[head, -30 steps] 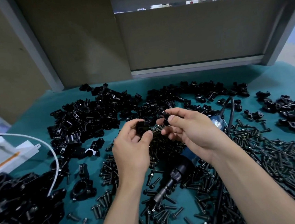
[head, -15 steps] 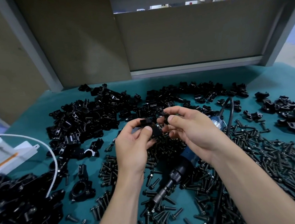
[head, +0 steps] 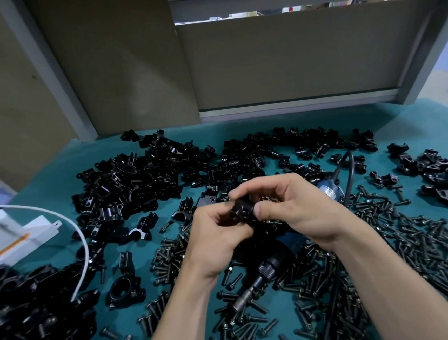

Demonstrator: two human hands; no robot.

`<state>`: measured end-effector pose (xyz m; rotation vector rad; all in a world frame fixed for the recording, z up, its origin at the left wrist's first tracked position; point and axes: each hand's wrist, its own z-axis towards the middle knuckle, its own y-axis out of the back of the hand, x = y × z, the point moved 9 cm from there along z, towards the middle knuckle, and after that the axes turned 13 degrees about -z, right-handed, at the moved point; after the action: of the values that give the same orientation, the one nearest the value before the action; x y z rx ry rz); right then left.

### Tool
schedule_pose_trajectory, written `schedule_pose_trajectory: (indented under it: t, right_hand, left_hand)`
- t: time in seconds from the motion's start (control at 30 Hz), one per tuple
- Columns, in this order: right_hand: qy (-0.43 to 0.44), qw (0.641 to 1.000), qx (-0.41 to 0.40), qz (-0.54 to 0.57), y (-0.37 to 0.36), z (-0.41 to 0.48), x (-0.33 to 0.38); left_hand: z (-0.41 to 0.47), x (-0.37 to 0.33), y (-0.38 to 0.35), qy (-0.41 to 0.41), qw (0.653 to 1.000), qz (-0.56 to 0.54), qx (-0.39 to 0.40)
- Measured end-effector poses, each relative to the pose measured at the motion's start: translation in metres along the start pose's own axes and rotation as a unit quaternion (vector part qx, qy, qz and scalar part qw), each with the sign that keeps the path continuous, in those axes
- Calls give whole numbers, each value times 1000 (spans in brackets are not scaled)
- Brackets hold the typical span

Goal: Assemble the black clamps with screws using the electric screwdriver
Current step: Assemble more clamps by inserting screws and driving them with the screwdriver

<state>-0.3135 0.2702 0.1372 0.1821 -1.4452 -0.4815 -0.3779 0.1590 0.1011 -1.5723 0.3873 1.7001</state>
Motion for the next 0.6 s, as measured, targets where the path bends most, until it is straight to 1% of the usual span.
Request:
schedule_pose_trajectory:
  t: [0.1, 0.23, 0.3, 0.4, 0.47, 0.53, 0.6]
  right_hand:
    - [-2, 1000, 23, -20, 2, -2, 0]
    - [-7, 996, 51, -69, 7, -3, -1]
    - [-10, 998, 45, -43, 7, -2, -2]
    - [-37, 998, -3, 50, 7, 0, -11]
    - [-56, 995, -39, 79, 8, 2, -17]
    - [-70, 992, -76, 69, 9, 4, -19]
    - [-98, 989, -109, 32, 12, 3, -24]
  left_hand:
    - [-1, 0, -1, 1, 1000, -2, 10]
    - [-2, 6, -1, 31, 999, -30, 27]
    - [-3, 6, -2, 35, 998, -52, 19]
    - [-2, 6, -2, 42, 995, -88, -11]
    - [-1, 7, -2, 53, 992, -108, -27]
    - [-1, 7, -3, 54, 991, -112, -40]
    - [-1, 12, -4, 78, 989, -112, -52]
